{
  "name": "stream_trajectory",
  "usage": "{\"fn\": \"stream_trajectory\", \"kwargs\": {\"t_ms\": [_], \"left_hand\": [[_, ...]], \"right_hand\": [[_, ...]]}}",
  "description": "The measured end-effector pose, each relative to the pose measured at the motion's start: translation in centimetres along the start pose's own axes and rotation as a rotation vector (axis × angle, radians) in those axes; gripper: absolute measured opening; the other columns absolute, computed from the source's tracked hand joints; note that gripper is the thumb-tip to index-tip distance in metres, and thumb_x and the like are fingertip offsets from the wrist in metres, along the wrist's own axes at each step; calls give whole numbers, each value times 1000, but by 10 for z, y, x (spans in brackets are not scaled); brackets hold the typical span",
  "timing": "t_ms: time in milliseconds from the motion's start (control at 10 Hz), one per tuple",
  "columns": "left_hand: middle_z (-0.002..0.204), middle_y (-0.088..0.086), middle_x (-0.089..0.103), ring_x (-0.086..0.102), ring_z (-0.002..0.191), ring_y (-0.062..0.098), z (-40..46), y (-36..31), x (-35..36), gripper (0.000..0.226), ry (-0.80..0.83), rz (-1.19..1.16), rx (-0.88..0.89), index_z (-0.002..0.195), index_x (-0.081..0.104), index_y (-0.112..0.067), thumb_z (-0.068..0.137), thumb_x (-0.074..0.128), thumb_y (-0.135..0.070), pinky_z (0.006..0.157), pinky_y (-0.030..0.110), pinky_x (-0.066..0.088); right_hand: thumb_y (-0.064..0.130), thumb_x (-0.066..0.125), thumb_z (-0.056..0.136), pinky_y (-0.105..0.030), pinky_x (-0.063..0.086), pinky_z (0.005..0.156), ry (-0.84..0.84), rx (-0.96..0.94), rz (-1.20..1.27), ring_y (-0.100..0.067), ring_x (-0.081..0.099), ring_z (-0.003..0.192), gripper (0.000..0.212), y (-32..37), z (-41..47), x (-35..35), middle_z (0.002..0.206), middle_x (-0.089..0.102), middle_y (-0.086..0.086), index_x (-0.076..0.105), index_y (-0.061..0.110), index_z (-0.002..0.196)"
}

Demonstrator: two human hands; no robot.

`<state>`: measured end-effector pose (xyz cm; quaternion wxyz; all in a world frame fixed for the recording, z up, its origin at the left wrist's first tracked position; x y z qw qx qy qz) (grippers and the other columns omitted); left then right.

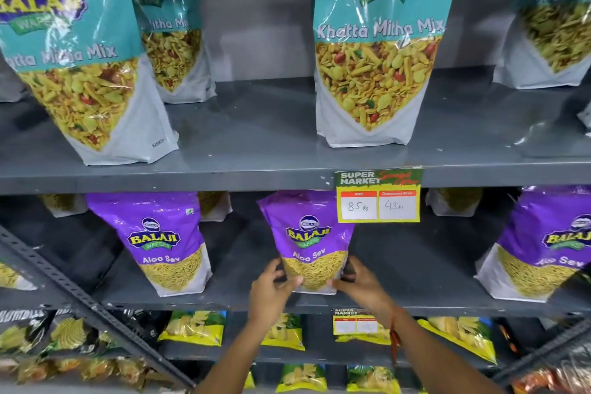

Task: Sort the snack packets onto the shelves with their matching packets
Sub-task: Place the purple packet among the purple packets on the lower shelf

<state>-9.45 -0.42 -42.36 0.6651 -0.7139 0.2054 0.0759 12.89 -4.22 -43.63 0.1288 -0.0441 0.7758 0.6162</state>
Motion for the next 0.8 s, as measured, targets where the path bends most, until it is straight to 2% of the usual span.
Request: {"fn": "stream_trajectory", "kwargs": {"t_ms": [100, 200, 300, 400, 500, 600, 700, 800], "left_hand": [[99, -2, 79, 74, 87, 5, -3, -11, 32, 68, 2, -2, 39, 124, 58, -33, 64, 73, -62, 81, 34, 60], [103, -1, 78, 74, 89, 7, -6, -22, 55, 75, 0, -10, 49, 128, 57, -29, 64, 72, -63, 83, 36, 60], [106, 1, 77, 73, 93, 9, -8, -27, 64, 66, -17, -7, 48, 130, 56, -27, 72, 77, -49, 85, 36, 59], [109, 2, 76, 72, 94, 7, -10, -29, 64, 64, -25, -4, 26, 132, 56, -24, 75, 78, -42, 82, 25, 57], [110, 4, 74, 64, 75, -13, -16, -35, 63, 60, -33, -6, 12, 132, 56, -24, 77, 78, -37, 66, 2, 47], [109, 6, 71, 55, 64, -29, -29, -38, 60, 59, -50, -48, 7, 133, 55, -22, 80, 76, -33, 61, -4, 41], [110, 7, 72, 56, 66, -29, -47, -37, 55, 51, -79, -65, 28, 128, 59, -23, 81, 75, -33, 62, -2, 42], [98, -3, 76, 64, 77, -18, -68, -50, 47, 28, -192, -65, 152, 105, 60, -48, 83, 72, -35, 69, 7, 51]], "right_hand": [[20, 84, 74, -36, 58, 91, -28, 21, -3, -23, 70, 107, 54, -7, -8, -32, 117, 73, -2, 58, 26, 121], [8, 80, 78, -19, 57, 75, -52, 37, 14, -8, 73, 96, 42, -10, -14, -52, 107, 74, 4, 61, 30, 108], [6, 78, 80, -12, 56, 70, -52, 33, 47, 6, 72, 86, 39, -9, -16, -58, 104, 74, 10, 62, 32, 104], [7, 79, 80, -13, 56, 69, -62, 28, 33, 6, 72, 87, 38, -10, -15, -59, 106, 73, 6, 60, 31, 104], [11, 81, 78, -16, 56, 71, -121, 8, 0, -14, 72, 101, 45, -13, -18, -54, 114, 72, -4, 56, 30, 110], [11, 82, 77, -18, 51, 76, -251, 7, 27, -23, 67, 102, 51, -7, -34, -47, 111, 69, -7, 51, 18, 117], [16, 79, 80, -22, 46, 76, -379, -59, 15, -22, 64, 103, 42, 5, -60, -40, 103, 63, 2, 54, 14, 114], [17, 75, 84, -22, 50, 73, -510, -195, 30, -23, 67, 97, 24, 24, -89, -39, 99, 66, 6, 60, 19, 101]]}}
Point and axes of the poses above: each hand's wrist, its own z-axis towards the middle knuckle, its own x-axis out of the palm, y = z × x, the point moved 1 cm from there along z, towards the middle knuckle
